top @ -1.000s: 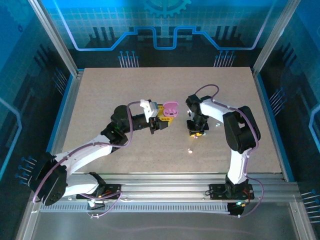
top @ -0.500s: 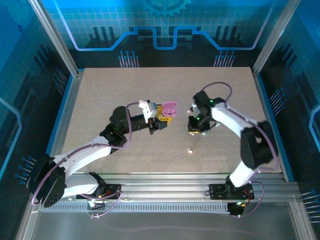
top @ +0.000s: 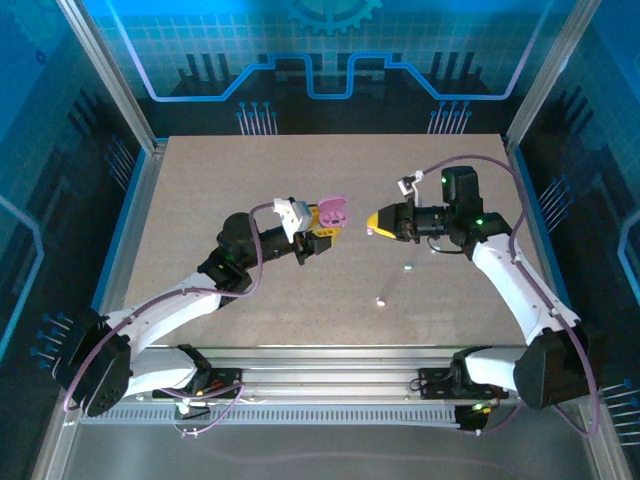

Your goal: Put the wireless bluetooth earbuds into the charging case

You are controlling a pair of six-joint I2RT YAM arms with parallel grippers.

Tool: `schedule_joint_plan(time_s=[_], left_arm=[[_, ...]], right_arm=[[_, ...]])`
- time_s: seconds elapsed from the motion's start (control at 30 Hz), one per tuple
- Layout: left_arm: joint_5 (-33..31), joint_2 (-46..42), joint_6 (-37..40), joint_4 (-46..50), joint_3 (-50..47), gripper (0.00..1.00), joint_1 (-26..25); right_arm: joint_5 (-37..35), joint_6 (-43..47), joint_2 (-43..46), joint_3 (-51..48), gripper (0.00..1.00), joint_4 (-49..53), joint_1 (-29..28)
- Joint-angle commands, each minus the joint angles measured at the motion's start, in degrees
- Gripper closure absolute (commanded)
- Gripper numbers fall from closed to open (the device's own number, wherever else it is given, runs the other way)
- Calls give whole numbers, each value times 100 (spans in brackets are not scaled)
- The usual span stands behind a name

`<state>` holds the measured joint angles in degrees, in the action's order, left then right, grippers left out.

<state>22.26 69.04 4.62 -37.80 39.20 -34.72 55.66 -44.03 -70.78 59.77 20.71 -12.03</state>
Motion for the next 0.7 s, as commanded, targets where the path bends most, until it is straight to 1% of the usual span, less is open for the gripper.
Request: schedule_joint_plan(time_s=[0.0, 0.13, 0.23, 0.33, 0.47, 0.57, 0.67], left_arm=[[-57, 55, 86, -267, -53, 63, 27], [-41, 163, 175, -367, -44, 63, -7], [-115, 230, 298, -438, -33, 63, -70], [-177, 307, 342, -548, -27, 63, -138], [-275, 381, 497, -636, -18, 63, -250], [-297, 417, 524, -665, -13, 63, -289], [-285, 459, 583, -640, 34, 63, -348]], right_arm=[[772, -606, 248, -52, 82, -714, 35], [920, -1065, 362, -88, 82, -1253, 3], [793, -1091, 405, 54, 82, -1154, -68], [450, -763, 443, 355, 82, -586, -211], [-224, -238, 457, 788, 82, 178, -513], [-640, -50, 469, 968, 82, 394, -752], [-1250, 109, 478, 1129, 82, 682, -989]])
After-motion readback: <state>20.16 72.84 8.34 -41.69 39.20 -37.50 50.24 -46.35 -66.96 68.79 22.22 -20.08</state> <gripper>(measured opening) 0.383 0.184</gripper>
